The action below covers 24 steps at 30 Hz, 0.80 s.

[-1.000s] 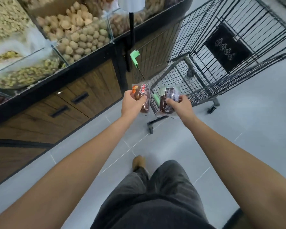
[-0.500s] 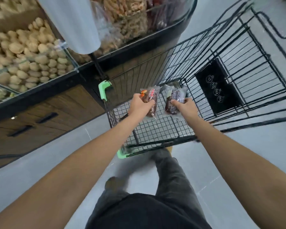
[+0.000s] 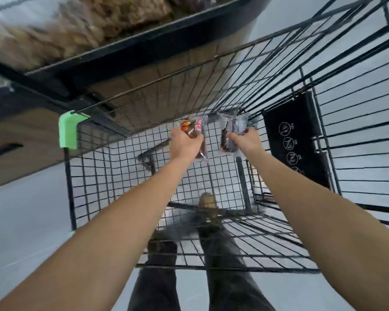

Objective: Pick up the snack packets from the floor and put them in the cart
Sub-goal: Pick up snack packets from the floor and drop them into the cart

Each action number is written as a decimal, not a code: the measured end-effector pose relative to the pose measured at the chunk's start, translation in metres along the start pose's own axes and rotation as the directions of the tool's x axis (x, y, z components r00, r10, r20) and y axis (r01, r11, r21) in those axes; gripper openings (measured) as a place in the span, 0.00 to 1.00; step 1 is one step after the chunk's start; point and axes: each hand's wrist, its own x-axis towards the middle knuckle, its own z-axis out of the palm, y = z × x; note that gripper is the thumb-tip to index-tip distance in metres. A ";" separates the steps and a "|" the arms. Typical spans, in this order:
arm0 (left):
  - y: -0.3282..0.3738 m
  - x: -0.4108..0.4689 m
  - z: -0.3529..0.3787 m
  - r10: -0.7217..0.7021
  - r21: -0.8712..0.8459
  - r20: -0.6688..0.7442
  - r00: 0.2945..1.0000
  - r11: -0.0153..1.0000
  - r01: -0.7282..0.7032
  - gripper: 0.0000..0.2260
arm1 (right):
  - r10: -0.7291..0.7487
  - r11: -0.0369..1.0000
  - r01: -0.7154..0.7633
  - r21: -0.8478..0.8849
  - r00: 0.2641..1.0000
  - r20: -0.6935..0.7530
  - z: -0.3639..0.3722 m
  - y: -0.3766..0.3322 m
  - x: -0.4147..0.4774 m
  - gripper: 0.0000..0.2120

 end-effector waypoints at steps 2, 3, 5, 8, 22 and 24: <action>-0.006 0.022 0.019 0.000 0.007 -0.019 1.000 1.000 0.000 0.24 | 0.002 1.000 -0.002 -0.023 1.000 0.004 0.004 0.011 0.025 0.24; -0.009 0.031 0.027 -0.010 0.028 -0.024 1.000 1.000 0.011 0.24 | 0.006 0.999 -0.006 -0.033 1.000 0.002 0.007 0.017 0.038 0.23; -0.017 0.049 0.042 -0.034 0.037 -0.033 0.999 0.999 0.036 0.25 | -0.005 0.998 0.004 -0.063 1.000 -0.008 0.013 0.026 0.061 0.23; -0.030 0.070 0.064 -0.047 0.029 -0.034 0.998 0.998 0.048 0.28 | -0.044 0.991 0.040 -0.125 0.998 -0.033 0.021 0.034 0.084 0.23; -0.035 0.119 0.116 -0.029 0.111 -0.129 0.991 0.993 0.043 0.33 | -0.131 0.949 0.094 -0.299 0.986 -0.106 0.053 0.054 0.159 0.25; -0.033 0.118 0.117 -0.046 0.089 -0.103 0.994 0.995 0.055 0.34 | -0.122 0.956 0.088 -0.281 0.987 -0.107 0.052 0.053 0.159 0.23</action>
